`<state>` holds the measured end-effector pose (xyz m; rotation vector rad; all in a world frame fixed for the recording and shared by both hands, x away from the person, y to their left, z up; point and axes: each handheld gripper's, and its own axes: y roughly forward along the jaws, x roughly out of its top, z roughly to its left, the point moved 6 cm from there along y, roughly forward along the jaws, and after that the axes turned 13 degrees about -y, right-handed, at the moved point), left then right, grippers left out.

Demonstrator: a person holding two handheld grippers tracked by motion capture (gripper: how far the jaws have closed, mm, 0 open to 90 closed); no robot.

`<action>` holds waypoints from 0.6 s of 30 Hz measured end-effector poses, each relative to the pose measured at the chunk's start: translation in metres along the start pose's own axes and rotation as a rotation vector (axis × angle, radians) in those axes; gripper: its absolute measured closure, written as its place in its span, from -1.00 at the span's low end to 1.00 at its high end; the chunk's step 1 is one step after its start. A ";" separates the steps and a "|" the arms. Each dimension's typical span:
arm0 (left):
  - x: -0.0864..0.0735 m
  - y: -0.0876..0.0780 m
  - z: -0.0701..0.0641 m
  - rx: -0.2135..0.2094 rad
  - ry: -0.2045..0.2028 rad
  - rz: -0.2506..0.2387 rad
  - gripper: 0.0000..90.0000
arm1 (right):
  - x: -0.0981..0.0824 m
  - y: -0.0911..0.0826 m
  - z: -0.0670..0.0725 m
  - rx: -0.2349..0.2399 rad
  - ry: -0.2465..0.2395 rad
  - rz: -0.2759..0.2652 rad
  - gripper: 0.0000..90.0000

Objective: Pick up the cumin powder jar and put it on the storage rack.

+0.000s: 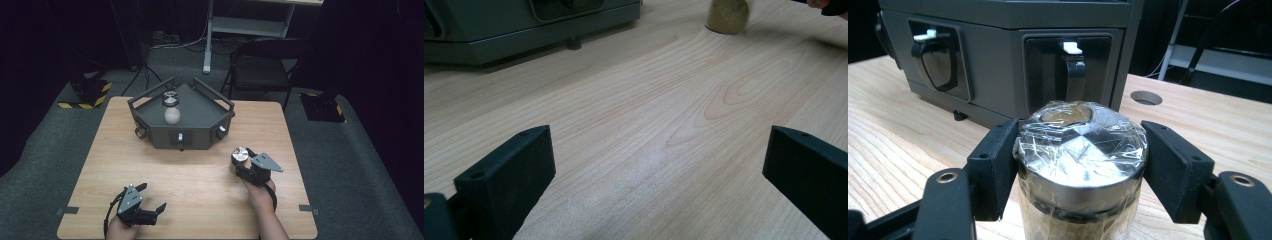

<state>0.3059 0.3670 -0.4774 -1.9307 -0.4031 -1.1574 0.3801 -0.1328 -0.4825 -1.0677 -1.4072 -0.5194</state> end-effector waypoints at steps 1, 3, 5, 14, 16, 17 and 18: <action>0.000 0.000 0.000 0.000 -0.001 0.000 -0.99 | -0.001 0.000 0.000 -0.001 0.007 -0.003 -0.24; 0.000 0.000 0.000 -0.002 -0.002 -0.003 -0.99 | -0.002 0.000 -0.001 0.000 0.009 -0.006 -0.24; 0.000 0.000 0.000 -0.001 -0.005 -0.001 -0.99 | 0.000 0.000 -0.001 -0.001 0.016 0.001 -0.24; 0.000 0.000 0.000 0.000 -0.004 0.001 -0.99 | 0.008 -0.003 0.001 -0.001 -0.010 -0.001 -0.23; 0.000 0.000 0.000 -0.001 -0.007 0.000 -0.99 | 0.010 -0.004 0.001 0.000 -0.008 -0.009 -0.23; 0.000 0.000 0.000 0.000 -0.007 0.000 -0.99 | 0.011 -0.005 0.001 0.000 -0.011 -0.011 -0.23; 0.000 0.000 0.000 0.000 -0.007 0.000 -0.99 | 0.011 -0.005 0.001 0.000 -0.011 -0.011 -0.23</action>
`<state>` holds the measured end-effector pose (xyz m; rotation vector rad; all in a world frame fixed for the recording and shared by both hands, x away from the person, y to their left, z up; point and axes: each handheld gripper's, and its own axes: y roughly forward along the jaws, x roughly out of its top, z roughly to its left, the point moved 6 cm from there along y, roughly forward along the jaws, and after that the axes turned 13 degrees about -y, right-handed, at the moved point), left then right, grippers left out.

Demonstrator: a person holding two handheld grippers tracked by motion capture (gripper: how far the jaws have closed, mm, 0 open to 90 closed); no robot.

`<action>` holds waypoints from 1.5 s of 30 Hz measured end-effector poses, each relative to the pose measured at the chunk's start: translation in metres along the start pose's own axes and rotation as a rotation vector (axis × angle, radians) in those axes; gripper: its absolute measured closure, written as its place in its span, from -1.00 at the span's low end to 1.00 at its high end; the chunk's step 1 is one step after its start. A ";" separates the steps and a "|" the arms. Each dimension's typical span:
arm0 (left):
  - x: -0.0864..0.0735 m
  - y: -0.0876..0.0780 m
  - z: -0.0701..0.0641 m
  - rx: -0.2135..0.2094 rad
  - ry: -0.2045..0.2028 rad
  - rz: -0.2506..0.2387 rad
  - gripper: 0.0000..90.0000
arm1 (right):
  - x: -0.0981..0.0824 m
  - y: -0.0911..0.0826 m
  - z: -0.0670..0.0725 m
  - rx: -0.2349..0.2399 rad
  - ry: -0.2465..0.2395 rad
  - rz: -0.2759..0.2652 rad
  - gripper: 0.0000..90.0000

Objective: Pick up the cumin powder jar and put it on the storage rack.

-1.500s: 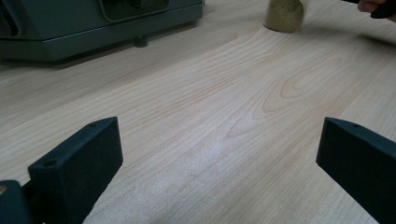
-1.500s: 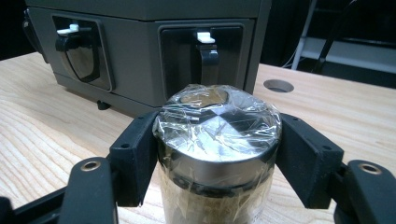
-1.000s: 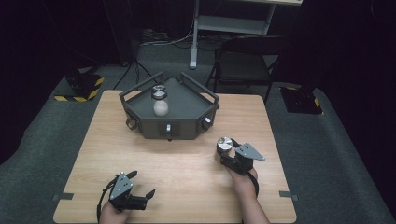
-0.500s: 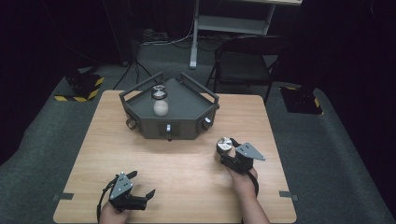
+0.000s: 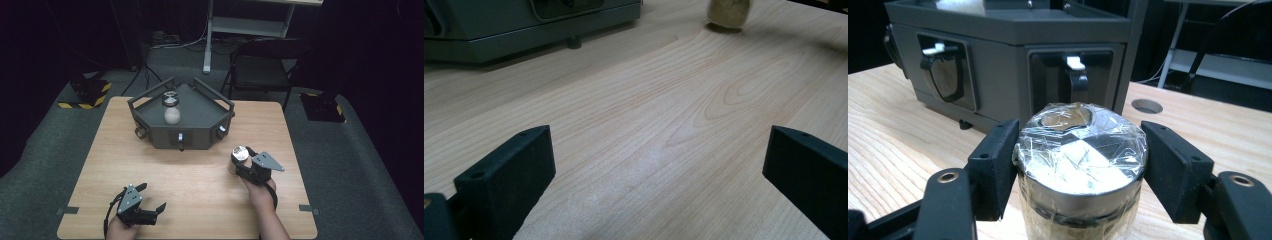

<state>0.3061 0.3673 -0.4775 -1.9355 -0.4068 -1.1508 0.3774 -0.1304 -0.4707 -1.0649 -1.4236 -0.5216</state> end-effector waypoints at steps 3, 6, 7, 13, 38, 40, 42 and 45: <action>0.000 0.000 0.000 0.000 0.002 0.001 -0.99 | 0.005 -0.002 0.001 0.003 -0.009 -0.012 -0.23; 0.000 0.000 0.000 -0.001 -0.001 0.000 -0.99 | 0.013 -0.005 0.002 0.001 -0.018 -0.027 -0.23; 0.000 0.000 0.001 -0.002 0.000 0.000 -0.99 | 0.015 -0.006 0.002 0.000 -0.019 -0.031 -0.23; 0.000 0.000 0.001 -0.003 0.000 0.001 -0.99 | 0.025 -0.009 0.001 0.008 -0.016 -0.044 -0.20; 0.000 0.000 0.001 -0.004 -0.009 0.000 -0.99 | 0.052 -0.007 0.008 0.025 -0.044 -0.059 -0.19; 0.000 0.000 0.001 -0.004 -0.009 0.000 -0.99 | 0.057 -0.006 0.008 0.022 -0.050 -0.065 -0.19; 0.000 0.000 0.001 -0.005 -0.013 -0.002 -0.99 | 0.064 -0.006 0.008 0.024 -0.054 -0.071 -0.19; 0.000 0.000 0.002 -0.005 -0.013 -0.003 -0.99 | 0.069 -0.005 0.008 0.025 -0.060 -0.074 -0.18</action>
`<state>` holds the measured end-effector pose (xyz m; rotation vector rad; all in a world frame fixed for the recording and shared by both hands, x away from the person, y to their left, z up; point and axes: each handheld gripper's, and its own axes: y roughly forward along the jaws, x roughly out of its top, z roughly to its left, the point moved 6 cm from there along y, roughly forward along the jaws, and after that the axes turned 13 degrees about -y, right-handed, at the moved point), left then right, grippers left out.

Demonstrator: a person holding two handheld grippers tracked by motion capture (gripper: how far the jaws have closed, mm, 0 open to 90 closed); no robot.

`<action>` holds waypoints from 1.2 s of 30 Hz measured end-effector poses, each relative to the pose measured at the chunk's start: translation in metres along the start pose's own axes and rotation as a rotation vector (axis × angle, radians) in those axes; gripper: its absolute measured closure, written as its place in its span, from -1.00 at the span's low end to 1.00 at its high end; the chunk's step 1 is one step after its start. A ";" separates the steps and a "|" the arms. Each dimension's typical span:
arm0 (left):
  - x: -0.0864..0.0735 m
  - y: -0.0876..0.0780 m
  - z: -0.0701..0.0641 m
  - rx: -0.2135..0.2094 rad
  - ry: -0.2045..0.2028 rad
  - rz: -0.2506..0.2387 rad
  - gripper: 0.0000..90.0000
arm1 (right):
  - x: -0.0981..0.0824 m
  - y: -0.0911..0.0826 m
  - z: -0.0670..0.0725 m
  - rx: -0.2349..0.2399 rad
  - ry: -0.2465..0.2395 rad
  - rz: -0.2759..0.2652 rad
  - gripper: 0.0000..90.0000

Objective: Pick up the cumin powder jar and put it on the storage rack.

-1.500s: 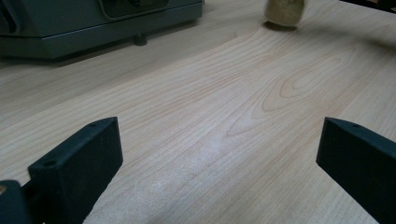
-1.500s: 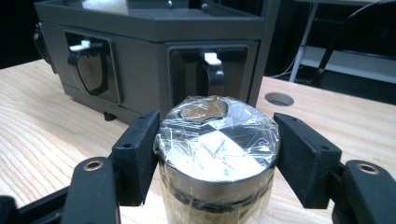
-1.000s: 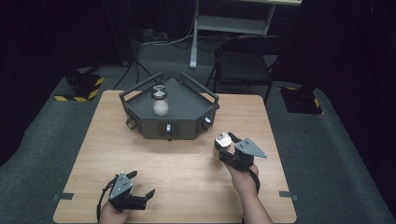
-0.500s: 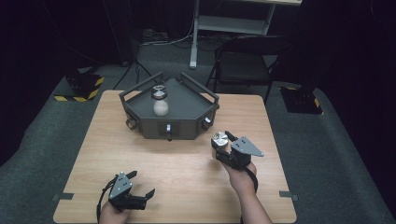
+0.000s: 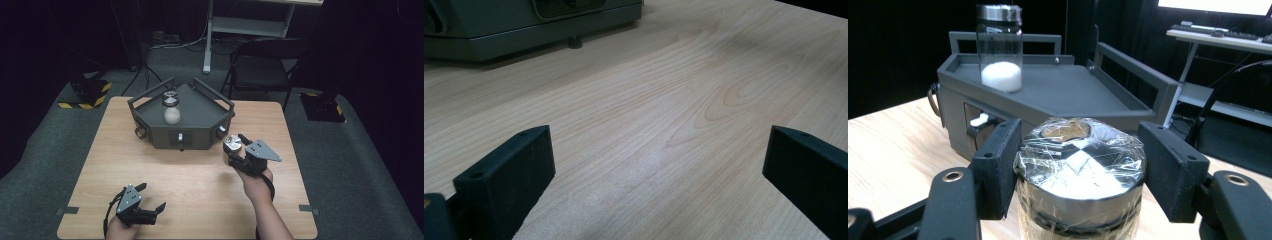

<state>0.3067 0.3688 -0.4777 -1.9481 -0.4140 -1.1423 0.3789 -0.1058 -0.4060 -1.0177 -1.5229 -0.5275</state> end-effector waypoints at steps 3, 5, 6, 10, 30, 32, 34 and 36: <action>0.000 0.000 0.000 0.000 0.000 -0.001 -0.99 | 0.006 0.002 -0.001 0.003 0.004 -0.003 -0.18; 0.000 0.000 0.000 0.000 -0.002 0.000 -0.99 | 0.012 0.004 -0.003 0.005 0.008 -0.006 -0.18; 0.000 0.000 0.000 0.000 -0.002 0.000 -0.99 | 0.012 0.004 -0.003 0.005 0.008 -0.006 -0.18; 0.000 0.000 0.000 -0.001 -0.001 -0.001 -0.99 | 0.018 0.007 -0.006 0.007 0.018 -0.013 -0.18; 0.000 -0.001 0.002 -0.005 -0.004 -0.002 -0.99 | 0.049 0.027 -0.019 0.013 0.062 -0.034 -0.19; 0.000 -0.001 0.002 -0.006 -0.004 -0.001 -0.99 | 0.054 0.032 -0.021 0.013 0.064 -0.038 -0.19; 0.000 -0.001 0.002 -0.007 -0.006 -0.002 -0.99 | 0.058 0.035 -0.022 0.015 0.069 -0.039 -0.19; 0.000 -0.001 0.002 -0.008 -0.006 -0.002 -0.99 | 0.059 0.037 -0.023 0.017 0.069 -0.040 -0.19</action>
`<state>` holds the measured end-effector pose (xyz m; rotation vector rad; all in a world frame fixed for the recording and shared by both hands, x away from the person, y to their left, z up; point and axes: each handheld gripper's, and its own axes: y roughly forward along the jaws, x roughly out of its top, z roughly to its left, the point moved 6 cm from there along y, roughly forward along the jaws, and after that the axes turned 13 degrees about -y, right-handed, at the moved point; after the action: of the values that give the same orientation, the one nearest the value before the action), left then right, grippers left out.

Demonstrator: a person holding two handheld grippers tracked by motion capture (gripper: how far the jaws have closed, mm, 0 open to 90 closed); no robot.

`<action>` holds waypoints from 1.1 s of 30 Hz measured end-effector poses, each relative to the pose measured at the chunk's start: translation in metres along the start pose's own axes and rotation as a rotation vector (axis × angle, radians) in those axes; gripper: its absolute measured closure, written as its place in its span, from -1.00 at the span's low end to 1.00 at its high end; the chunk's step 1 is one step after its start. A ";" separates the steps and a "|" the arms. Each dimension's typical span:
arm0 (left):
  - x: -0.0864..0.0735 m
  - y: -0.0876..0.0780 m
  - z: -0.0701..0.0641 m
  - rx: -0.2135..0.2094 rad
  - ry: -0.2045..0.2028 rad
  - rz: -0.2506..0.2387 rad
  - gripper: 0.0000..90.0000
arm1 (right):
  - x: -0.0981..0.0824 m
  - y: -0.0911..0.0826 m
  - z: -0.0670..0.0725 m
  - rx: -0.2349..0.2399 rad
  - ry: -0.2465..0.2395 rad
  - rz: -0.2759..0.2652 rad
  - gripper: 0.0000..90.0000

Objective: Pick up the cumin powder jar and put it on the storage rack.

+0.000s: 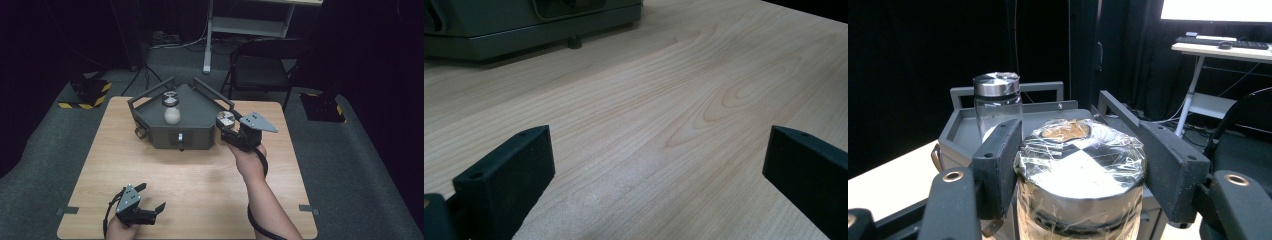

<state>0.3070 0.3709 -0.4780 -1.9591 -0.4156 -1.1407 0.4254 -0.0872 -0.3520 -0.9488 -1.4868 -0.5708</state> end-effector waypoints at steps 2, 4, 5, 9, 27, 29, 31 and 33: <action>0.000 0.000 0.000 -0.001 0.000 0.000 -0.99 | 0.003 0.004 -0.001 0.000 -0.002 0.003 -0.19; 0.000 0.000 0.000 -0.002 -0.001 0.000 -0.99 | 0.004 0.006 -0.001 0.001 -0.001 0.003 -0.19; 0.000 0.000 0.000 -0.002 0.000 0.000 -0.99 | 0.005 0.008 -0.001 0.003 -0.002 0.003 -0.19; 0.000 0.000 0.001 -0.005 0.000 0.003 -0.99 | 0.009 0.016 -0.001 0.007 -0.011 0.006 -0.19; -0.001 -0.001 0.001 -0.011 -0.008 -0.003 -0.99 | 0.029 0.058 0.001 0.018 -0.036 0.016 -0.19; 0.000 -0.001 0.001 -0.012 -0.008 -0.002 -0.99 | 0.029 0.061 0.001 0.020 -0.035 0.020 -0.19; 0.000 -0.001 0.001 -0.012 -0.009 -0.001 -0.99 | 0.029 0.065 0.001 0.020 -0.037 0.024 -0.19; -0.001 -0.001 0.001 -0.013 -0.012 -0.001 -0.99 | 0.028 0.069 0.001 0.022 -0.034 0.026 -0.19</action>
<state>0.3071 0.3725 -0.4784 -1.9779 -0.4168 -1.1350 0.4828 -0.0423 -0.3367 -0.9628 -1.5060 -0.5208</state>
